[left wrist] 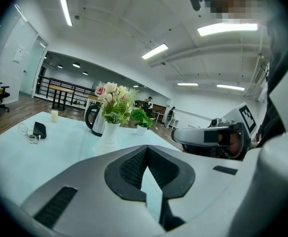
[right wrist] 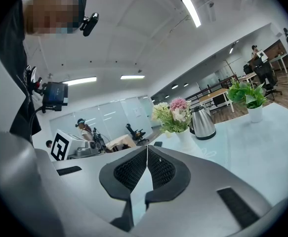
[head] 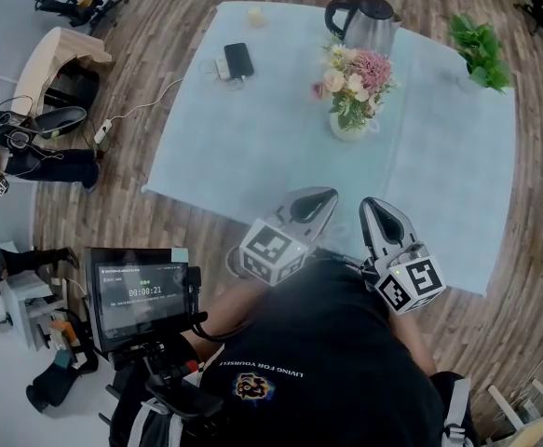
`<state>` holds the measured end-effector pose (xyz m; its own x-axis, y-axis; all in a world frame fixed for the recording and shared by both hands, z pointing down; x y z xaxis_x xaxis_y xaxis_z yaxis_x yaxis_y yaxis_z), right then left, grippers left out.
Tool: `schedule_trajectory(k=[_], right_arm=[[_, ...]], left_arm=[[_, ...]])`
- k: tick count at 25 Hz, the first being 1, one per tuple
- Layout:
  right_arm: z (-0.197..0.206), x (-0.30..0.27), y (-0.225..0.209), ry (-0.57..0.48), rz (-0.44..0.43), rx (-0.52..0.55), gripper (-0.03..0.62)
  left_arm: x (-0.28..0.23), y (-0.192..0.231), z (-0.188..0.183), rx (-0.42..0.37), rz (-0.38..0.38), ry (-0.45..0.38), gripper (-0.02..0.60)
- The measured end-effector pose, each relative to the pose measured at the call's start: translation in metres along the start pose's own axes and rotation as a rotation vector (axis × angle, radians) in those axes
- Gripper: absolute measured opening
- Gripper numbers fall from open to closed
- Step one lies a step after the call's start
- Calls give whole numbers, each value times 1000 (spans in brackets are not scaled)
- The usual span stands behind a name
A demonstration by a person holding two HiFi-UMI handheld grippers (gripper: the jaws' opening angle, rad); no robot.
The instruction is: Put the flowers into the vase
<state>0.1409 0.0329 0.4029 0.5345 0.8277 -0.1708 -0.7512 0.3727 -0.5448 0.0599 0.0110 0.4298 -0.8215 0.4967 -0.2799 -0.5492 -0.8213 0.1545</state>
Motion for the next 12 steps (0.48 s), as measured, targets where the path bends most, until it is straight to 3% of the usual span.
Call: schedule_trajectory(k=[12], right_arm=[[1,3,0,-1,10,0,20]], left_arm=[[0,-4,1,-1,10,-1,8]])
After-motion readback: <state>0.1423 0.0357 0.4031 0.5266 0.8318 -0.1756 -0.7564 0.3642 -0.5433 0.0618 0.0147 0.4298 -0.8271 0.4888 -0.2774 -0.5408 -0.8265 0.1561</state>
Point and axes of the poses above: the fingertips, and each gripper's own axes: x backward along the fingers, y to its left, z out of its underside, the point moved 2 cm from there along x, backward along the fingers, and after that the axes turned 10 degrees about -x, right-handed, at the moved point
